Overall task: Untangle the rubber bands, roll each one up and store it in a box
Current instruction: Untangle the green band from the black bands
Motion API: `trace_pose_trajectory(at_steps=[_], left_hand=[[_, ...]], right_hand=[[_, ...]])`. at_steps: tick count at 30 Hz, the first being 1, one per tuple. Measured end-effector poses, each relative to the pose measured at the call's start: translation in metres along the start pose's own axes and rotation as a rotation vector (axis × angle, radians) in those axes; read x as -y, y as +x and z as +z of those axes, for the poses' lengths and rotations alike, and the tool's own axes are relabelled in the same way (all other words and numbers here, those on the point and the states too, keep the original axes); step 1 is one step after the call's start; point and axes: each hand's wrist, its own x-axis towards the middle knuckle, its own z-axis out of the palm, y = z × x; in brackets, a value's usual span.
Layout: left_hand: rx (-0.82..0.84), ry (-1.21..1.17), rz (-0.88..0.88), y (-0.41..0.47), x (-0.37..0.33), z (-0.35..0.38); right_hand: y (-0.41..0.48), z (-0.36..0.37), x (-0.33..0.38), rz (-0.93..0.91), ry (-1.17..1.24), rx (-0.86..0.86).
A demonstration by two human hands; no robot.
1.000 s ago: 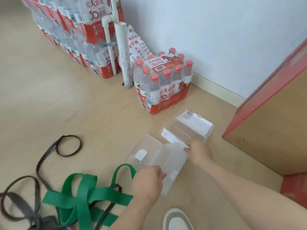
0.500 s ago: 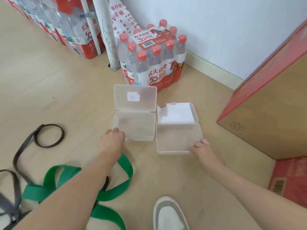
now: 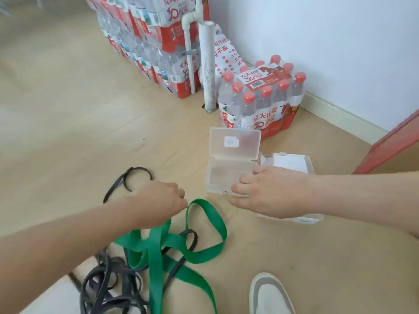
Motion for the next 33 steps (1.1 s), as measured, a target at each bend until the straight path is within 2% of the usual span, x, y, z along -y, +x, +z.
trace_pose_trajectory(at_steps=[3, 6, 10, 14, 18, 20, 22, 24, 26, 29, 31, 32, 33], left_hand=[[0.048, 0.073, -0.015, -0.065, 0.013, -0.005], [0.068, -0.053, -0.112, -0.126, 0.006, 0.030], [0.024, -0.465, -0.381, -0.163, -0.032, 0.118], [0.137, -0.622, -0.576, -0.160, -0.074, 0.190], [-0.015, -0.607, -0.672, -0.133, -0.089, 0.208], [-0.022, -0.715, -0.719, -0.116, -0.088, 0.210], [0.059, -0.855, -0.765, -0.110, -0.080, 0.214], [0.128, -0.796, -0.727, -0.109, -0.068, 0.219], [0.129, -0.709, -0.703, -0.112, -0.058, 0.222], [0.108, -0.739, -0.767, -0.115, -0.046, 0.218], [0.097, -0.894, -0.820, -0.124, -0.032, 0.204], [0.024, -1.026, -0.853, -0.133, -0.023, 0.194], [-0.133, -1.191, -0.887, -0.146, -0.013, 0.178]], right_hand=[[0.046, -0.049, 0.006, -0.108, -0.085, 0.040], [0.107, -0.067, 0.037, 0.066, 0.218, 0.189], [0.161, -0.037, 0.096, 0.193, 0.519, 0.312], [0.200, 0.000, 0.145, 0.383, 0.759, 0.361], [0.226, 0.031, 0.173, 0.710, 1.042, 0.343], [0.226, 0.037, 0.179, 0.753, 1.117, 0.324], [0.223, 0.033, 0.165, 0.794, 1.240, 0.365], [0.222, 0.018, 0.135, 0.795, 1.325, 0.384], [0.221, -0.006, 0.102, 0.797, 1.409, 0.335], [0.227, -0.058, 0.067, 0.728, 1.445, 0.195], [0.232, -0.099, 0.053, 0.647, 1.388, 0.057], [0.233, -0.120, 0.049, 0.603, 1.380, -0.017], [0.233, -0.143, 0.046, 0.547, 1.383, -0.075]])
